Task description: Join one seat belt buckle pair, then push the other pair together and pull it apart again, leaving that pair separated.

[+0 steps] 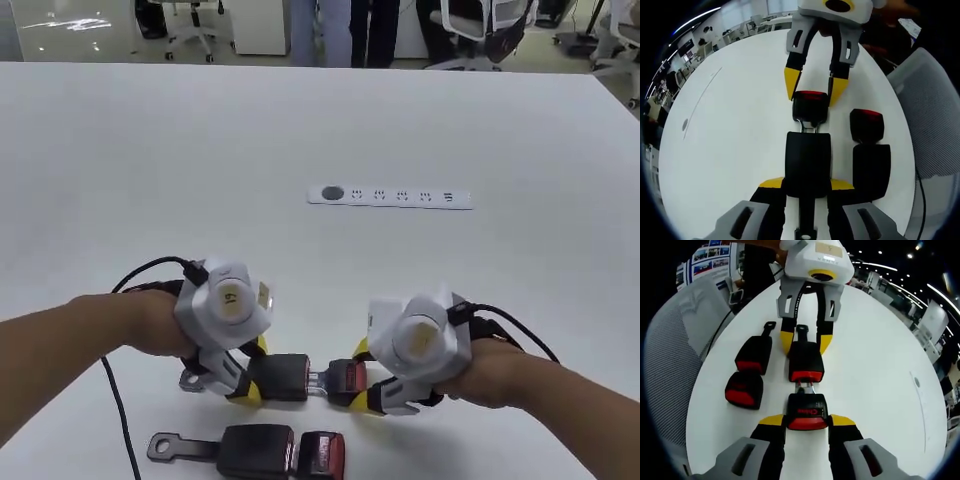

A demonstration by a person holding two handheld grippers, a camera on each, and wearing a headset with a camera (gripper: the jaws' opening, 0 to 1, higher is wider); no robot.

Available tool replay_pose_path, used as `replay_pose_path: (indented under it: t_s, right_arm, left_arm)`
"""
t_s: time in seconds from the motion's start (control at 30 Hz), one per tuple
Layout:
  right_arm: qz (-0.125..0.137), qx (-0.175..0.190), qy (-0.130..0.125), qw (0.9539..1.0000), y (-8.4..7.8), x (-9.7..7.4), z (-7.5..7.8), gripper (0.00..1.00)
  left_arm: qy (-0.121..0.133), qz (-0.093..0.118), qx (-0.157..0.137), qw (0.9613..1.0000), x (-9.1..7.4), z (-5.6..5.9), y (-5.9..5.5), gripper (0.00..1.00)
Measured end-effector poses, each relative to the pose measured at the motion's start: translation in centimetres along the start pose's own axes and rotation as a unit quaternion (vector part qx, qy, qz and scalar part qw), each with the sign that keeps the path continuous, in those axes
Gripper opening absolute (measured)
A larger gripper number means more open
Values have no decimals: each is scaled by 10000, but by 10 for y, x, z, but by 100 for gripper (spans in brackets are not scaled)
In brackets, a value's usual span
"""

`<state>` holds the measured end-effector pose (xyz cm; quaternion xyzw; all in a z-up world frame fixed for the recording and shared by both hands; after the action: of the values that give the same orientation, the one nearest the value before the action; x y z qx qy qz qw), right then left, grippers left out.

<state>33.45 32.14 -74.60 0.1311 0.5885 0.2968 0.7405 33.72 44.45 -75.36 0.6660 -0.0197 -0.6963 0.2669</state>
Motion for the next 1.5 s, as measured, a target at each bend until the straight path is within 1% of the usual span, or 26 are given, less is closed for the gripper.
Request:
replay_pose_path:
  t_s: [0.13, 0.17, 0.23, 0.37, 0.47, 0.53, 0.6, 0.77, 0.87, 1.03, 1.2, 1.5]
  right_arm:
    - [52, 86, -28, 9999, 0, 0, 0, 28]
    - [112, 141, -74, 9998, 2, 0, 1, 28]
    - [88, 136, -53, 9999, 3, 1, 1, 28]
    - [87, 180, -59, 9998, 5, 2, 2, 27]
    - [68, 221, -68, 9997, 7, 2, 2, 27]
    - [122, 261, -91, 9995, 14, 7, 1, 27]
    - [99, 287, -110, 9995, 19, 10, 2, 27]
    - [59, 258, -76, 9996, 19, 12, 4, 27]
    - [50, 228, -100, 9997, 21, 15, 5, 27]
    - [57, 160, -59, 9998, 21, 17, 7, 27]
    - [43, 185, -46, 9998, 22, 18, 7, 27]
    - [2, 153, -68, 9999, 24, 16, 6, 28]
  left_arm:
    - [-7, 46, 18, 10000, 0, 0, 0, 32]
    - [-10, 57, 17, 10000, 0, 1, 0, 32]
    - [-11, 69, 19, 10000, 0, 1, 1, 32]
    - [-18, -7, 88, 10000, -1, 3, 2, 32]
    - [-25, -43, 112, 9999, -1, 1, 2, 32]
    - [-26, -49, 124, 9999, -1, 2, 2, 32]
    - [-19, -50, 126, 9999, -1, 3, 2, 31]
    - [-24, -49, 169, 9998, -1, 2, 2, 31]
    - [-26, -104, 264, 9996, -1, 3, 3, 31]
    - [-28, -112, 318, 9994, -1, 4, 3, 31]
    - [-30, -168, 336, 9993, -1, 3, 3, 31]
    - [-9, -237, 299, 9993, -1, 5, 4, 32]
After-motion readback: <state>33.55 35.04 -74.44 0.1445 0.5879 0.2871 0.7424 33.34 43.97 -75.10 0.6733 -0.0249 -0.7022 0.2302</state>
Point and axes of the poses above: the centre of the closed fingertips' face, and the gripper's own axes: x roughly forward along the fingers, z roughly to its right, y roughly out of its top, the point moved 3 cm from there along -x, roughly backward along the fingers, and after that the axes turned 14 degrees about -x, right-handed, at the moved point
